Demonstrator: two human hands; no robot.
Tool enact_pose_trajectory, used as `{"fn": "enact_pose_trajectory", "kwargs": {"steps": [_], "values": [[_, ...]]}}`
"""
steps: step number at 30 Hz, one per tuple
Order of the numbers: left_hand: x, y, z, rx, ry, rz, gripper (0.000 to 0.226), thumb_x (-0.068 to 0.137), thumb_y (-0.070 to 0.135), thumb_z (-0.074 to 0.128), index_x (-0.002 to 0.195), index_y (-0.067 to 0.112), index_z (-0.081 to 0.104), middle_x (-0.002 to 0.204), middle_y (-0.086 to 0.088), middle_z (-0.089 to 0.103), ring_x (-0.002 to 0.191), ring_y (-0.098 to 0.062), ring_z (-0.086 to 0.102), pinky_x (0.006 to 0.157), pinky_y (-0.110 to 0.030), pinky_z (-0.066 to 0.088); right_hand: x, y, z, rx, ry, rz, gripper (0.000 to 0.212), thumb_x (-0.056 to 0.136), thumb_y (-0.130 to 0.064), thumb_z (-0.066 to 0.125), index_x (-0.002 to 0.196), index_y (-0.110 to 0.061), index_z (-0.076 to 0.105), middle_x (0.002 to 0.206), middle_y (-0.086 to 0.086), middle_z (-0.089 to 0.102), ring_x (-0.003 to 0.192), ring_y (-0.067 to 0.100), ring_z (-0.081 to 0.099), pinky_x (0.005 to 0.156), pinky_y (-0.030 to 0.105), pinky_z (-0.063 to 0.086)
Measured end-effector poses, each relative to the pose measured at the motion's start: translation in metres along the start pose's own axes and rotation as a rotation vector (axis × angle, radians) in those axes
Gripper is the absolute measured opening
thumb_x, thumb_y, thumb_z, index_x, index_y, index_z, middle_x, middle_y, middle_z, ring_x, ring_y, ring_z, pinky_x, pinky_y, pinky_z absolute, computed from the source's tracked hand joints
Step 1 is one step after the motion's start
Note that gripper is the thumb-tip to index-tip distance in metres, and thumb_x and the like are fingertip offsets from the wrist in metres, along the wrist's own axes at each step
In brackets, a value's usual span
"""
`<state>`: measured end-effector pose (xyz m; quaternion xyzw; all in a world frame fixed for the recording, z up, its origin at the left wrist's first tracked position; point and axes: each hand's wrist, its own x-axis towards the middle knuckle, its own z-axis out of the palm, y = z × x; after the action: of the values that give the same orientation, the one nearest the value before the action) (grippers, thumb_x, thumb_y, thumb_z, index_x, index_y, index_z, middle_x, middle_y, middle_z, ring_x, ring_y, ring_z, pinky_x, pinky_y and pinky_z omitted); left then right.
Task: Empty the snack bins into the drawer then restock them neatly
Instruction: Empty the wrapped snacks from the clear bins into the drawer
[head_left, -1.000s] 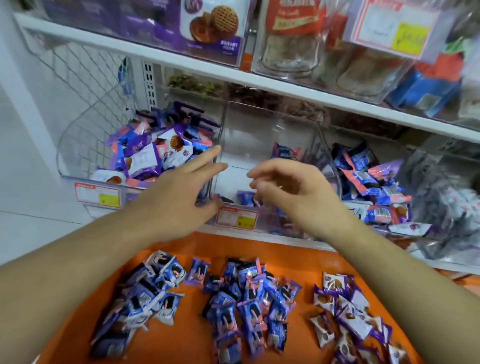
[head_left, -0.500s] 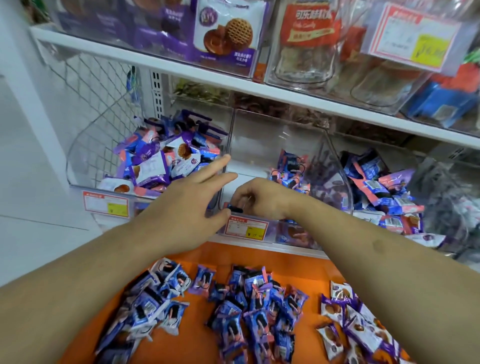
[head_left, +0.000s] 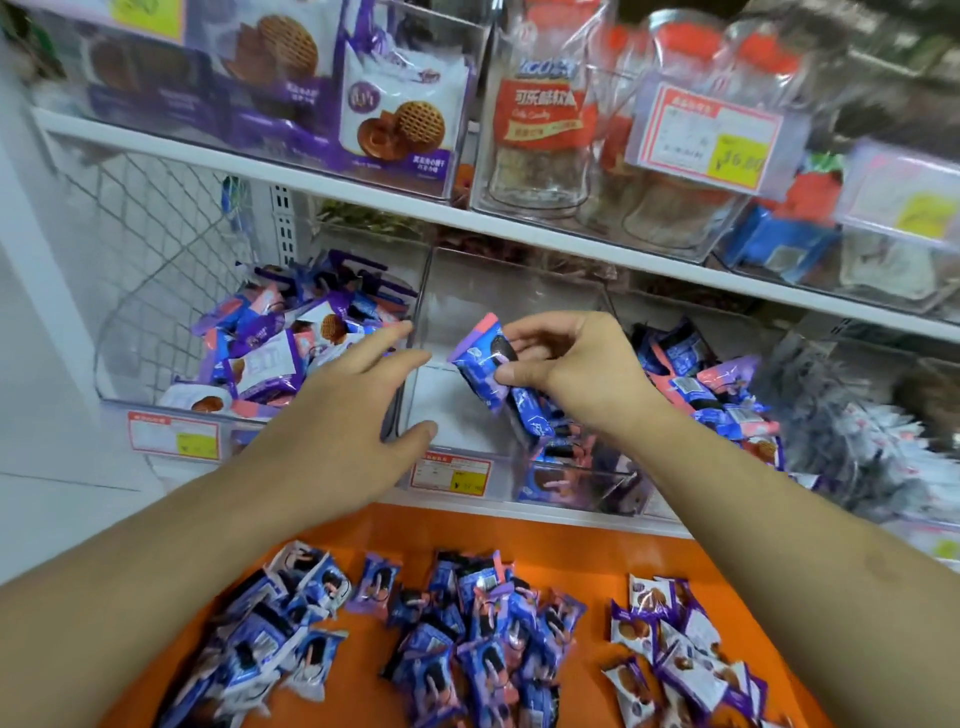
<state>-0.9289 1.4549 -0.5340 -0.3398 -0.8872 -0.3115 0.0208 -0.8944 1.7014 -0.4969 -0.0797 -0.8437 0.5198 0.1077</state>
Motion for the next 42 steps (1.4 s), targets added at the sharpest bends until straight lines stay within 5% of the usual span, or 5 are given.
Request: {"fn": "enact_pose_trajectory", "kwargs": {"steps": [6,10,20,32,42], "values": [[-0.009,0.065,-0.007,-0.698,-0.036,-0.221,0.036,0.090,0.053,0.067,0.122,0.037,0.064,0.104,0.011,0.078,0.088,-0.001,0.074,0.070,-0.015,0.054,-0.072,-0.029,-0.010,0.018,-0.019,-0.082,0.038,0.070,0.006,0.091,0.100,-0.014,0.081,0.079,-0.004,0.076,0.070,0.006,0.066,0.069,0.017,0.054],[-0.024,0.064,0.004,-0.686,-0.088,-0.277,0.007,0.096,0.034,0.072,0.103,0.033,0.074,0.087,0.002,0.080,0.079,-0.019,0.077,0.083,-0.042,0.063,-0.110,0.003,-0.012,0.005,0.030,-0.007,0.043,0.072,0.003,0.091,0.110,-0.009,0.077,0.096,0.005,0.077,0.082,0.012,0.072,0.077,0.021,0.058],[-0.048,0.059,0.051,-0.102,-0.470,-0.234,0.054,0.087,0.064,0.069,0.136,0.043,0.057,0.134,0.018,0.063,0.116,-0.001,0.061,0.099,-0.024,0.049,-0.147,0.054,-0.020,-0.260,-0.170,0.155,0.062,0.078,-0.024,0.093,0.134,-0.030,0.068,0.128,-0.017,0.069,0.118,-0.005,0.063,0.104,0.024,0.054],[0.041,0.077,0.061,-0.224,-0.058,-0.004,0.024,0.088,0.037,0.078,0.107,0.043,0.063,0.105,0.019,0.067,0.095,-0.003,0.065,0.082,-0.036,0.058,-0.111,0.053,-0.077,-0.866,0.090,-0.115,0.063,0.096,-0.029,0.072,0.154,-0.016,0.049,0.155,0.000,0.045,0.147,0.021,0.029,0.124,0.031,0.024],[0.185,0.042,0.131,-0.084,-0.335,-0.118,0.121,0.069,0.057,0.091,0.164,0.031,0.021,0.166,-0.004,0.022,0.150,-0.021,0.027,0.111,-0.020,0.027,-0.093,0.063,-0.105,-0.733,0.081,-0.164,0.046,0.098,-0.031,0.070,0.143,-0.026,0.059,0.142,-0.016,0.056,0.137,0.002,0.034,0.110,0.000,0.013]]}}
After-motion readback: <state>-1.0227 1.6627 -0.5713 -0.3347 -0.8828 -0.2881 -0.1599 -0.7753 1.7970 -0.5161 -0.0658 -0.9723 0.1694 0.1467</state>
